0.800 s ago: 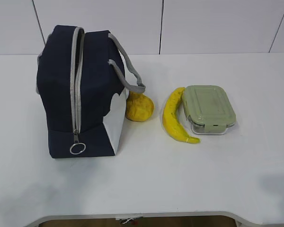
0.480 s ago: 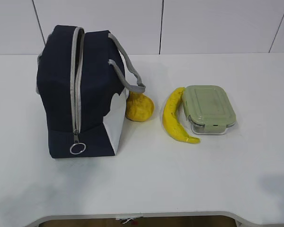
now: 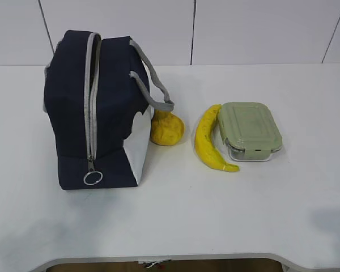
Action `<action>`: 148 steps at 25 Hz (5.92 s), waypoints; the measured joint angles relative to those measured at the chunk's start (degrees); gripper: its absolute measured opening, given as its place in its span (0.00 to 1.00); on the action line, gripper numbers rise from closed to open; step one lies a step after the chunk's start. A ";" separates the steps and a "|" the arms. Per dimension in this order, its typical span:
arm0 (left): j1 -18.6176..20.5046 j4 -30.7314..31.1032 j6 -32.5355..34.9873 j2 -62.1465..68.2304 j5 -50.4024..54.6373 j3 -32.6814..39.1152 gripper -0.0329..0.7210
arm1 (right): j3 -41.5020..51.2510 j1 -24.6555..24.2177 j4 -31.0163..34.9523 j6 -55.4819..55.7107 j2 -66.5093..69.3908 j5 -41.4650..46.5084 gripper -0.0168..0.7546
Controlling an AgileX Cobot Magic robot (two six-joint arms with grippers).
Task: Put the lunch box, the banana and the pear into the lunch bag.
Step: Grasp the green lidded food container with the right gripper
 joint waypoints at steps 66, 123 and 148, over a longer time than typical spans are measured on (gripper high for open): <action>0.00 0.00 0.00 0.00 0.00 0.00 0.37 | -38.21 -10.22 57.39 -41.47 88.98 4.52 0.47; 0.00 0.00 0.00 0.00 0.00 0.00 0.37 | -56.85 -12.85 48.38 -37.49 117.83 3.86 0.74; 0.00 0.00 0.00 0.00 0.00 0.00 0.37 | -57.55 -12.85 52.20 -42.28 122.46 1.82 0.74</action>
